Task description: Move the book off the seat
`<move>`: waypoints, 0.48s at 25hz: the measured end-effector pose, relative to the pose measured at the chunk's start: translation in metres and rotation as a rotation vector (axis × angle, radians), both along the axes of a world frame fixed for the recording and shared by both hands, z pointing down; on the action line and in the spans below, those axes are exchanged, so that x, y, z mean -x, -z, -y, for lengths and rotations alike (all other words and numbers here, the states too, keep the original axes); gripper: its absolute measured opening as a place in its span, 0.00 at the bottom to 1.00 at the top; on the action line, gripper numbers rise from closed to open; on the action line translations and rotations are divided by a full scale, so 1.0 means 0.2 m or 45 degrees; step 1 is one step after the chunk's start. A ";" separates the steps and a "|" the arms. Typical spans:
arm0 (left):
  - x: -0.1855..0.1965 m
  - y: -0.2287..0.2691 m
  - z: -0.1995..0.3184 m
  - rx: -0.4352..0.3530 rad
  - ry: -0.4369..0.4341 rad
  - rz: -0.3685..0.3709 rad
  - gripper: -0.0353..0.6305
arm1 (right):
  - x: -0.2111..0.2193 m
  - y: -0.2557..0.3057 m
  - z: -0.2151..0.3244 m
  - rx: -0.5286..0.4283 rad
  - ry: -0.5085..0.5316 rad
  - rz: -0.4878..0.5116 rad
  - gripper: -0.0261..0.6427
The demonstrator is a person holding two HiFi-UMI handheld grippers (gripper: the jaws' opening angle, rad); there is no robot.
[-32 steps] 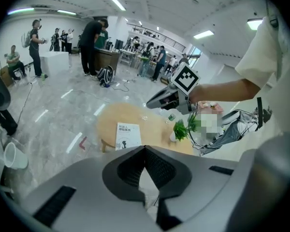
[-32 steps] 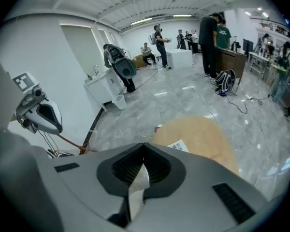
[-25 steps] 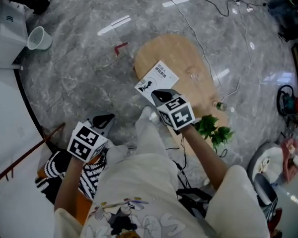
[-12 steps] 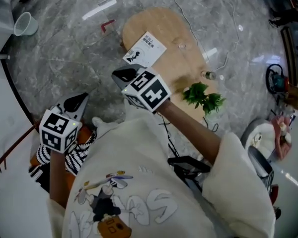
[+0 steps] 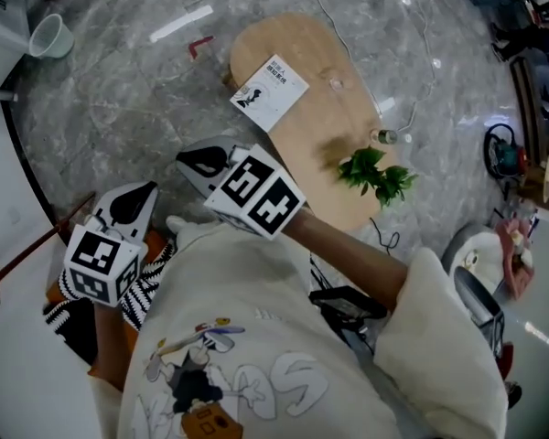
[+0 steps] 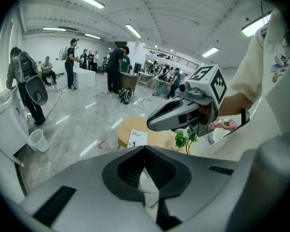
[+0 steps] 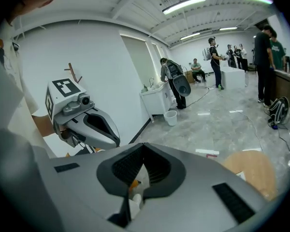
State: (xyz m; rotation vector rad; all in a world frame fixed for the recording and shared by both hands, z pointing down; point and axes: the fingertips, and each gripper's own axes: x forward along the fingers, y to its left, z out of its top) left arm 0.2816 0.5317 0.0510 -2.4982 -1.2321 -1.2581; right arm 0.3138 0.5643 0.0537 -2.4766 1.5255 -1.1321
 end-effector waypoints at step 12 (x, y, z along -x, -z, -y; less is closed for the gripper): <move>0.36 0.14 0.37 0.022 0.116 -0.104 0.07 | 0.29 0.29 0.49 -0.109 -0.014 -0.288 0.05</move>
